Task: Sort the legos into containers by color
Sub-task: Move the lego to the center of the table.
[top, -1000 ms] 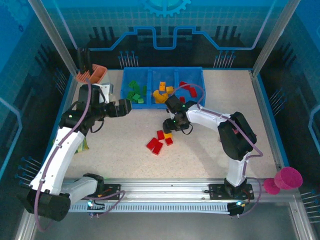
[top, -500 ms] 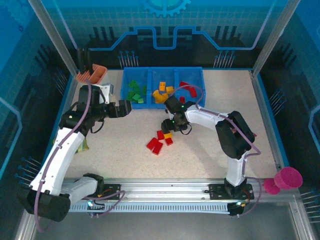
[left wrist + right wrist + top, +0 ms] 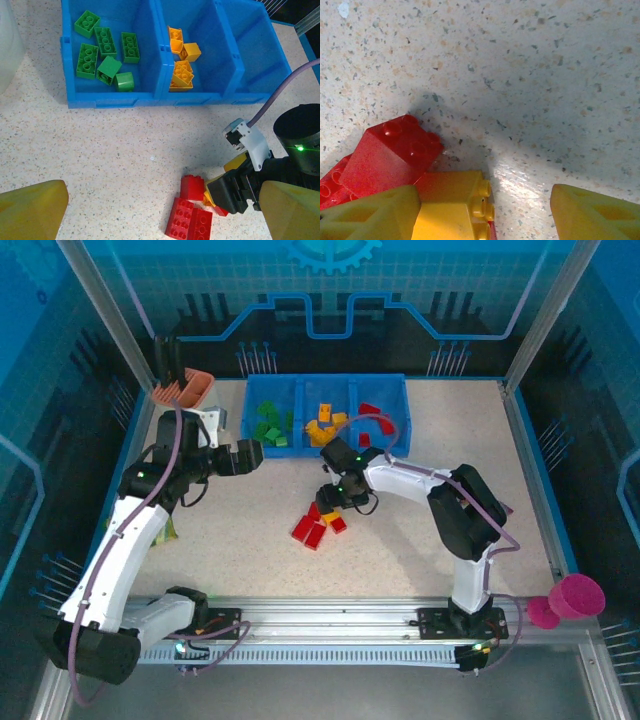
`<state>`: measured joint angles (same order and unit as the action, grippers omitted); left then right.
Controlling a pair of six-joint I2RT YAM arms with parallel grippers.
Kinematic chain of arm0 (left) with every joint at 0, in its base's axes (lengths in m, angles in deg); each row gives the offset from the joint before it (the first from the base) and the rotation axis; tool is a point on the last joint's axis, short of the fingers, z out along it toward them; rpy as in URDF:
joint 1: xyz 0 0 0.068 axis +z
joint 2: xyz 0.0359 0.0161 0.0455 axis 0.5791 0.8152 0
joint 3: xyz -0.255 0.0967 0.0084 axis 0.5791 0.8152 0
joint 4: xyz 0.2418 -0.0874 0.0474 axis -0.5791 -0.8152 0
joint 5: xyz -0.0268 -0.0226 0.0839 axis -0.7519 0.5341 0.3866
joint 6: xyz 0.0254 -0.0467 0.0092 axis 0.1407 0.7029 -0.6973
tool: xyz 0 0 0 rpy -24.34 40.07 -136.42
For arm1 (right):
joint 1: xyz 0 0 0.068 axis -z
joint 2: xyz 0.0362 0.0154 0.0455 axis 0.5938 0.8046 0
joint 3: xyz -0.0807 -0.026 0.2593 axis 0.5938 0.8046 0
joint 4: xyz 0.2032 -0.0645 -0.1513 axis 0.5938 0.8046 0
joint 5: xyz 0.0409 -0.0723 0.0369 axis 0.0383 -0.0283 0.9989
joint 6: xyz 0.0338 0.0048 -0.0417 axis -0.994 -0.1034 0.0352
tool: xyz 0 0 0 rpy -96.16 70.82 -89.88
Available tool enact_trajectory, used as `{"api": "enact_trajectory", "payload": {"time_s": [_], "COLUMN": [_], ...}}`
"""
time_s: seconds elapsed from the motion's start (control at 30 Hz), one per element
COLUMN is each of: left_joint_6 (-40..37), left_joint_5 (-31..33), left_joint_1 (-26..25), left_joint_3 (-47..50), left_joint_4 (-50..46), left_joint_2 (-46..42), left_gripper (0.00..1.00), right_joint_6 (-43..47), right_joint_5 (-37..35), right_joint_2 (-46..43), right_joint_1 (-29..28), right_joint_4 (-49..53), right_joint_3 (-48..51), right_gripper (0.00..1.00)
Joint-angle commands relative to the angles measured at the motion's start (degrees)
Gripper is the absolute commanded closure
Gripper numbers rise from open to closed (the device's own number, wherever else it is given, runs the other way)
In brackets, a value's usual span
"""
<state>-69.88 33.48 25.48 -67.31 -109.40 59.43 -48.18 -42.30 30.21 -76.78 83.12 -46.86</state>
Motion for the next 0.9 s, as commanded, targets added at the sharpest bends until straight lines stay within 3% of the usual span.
{"api": "enact_trajectory", "payload": {"time_s": [0.0, 0.43, 0.87], "left_joint_6": [0.68, 1.05, 1.62], "left_joint_5": [-1.56, -2.09, -2.88], "left_joint_1": [0.44, 0.51, 0.51], "left_joint_3": [0.93, 1.16, 1.51], "left_joint_4": [1.08, 1.11, 1.49], "left_joint_2": [-1.62, -2.37, -1.89], "left_gripper": [0.01, 0.01, 0.01], "right_joint_6": [-0.94, 2.06, 4.64], "right_joint_5": [0.34, 1.99, 3.60], "right_joint_2": [0.58, -3.23, -0.66], "right_joint_1": [-1.74, -3.77, -5.61], "right_joint_4": [2.92, 0.46, 2.37], "right_joint_3": [1.68, 2.29, 0.36], "right_gripper": [0.28, 0.21, 0.23]}}
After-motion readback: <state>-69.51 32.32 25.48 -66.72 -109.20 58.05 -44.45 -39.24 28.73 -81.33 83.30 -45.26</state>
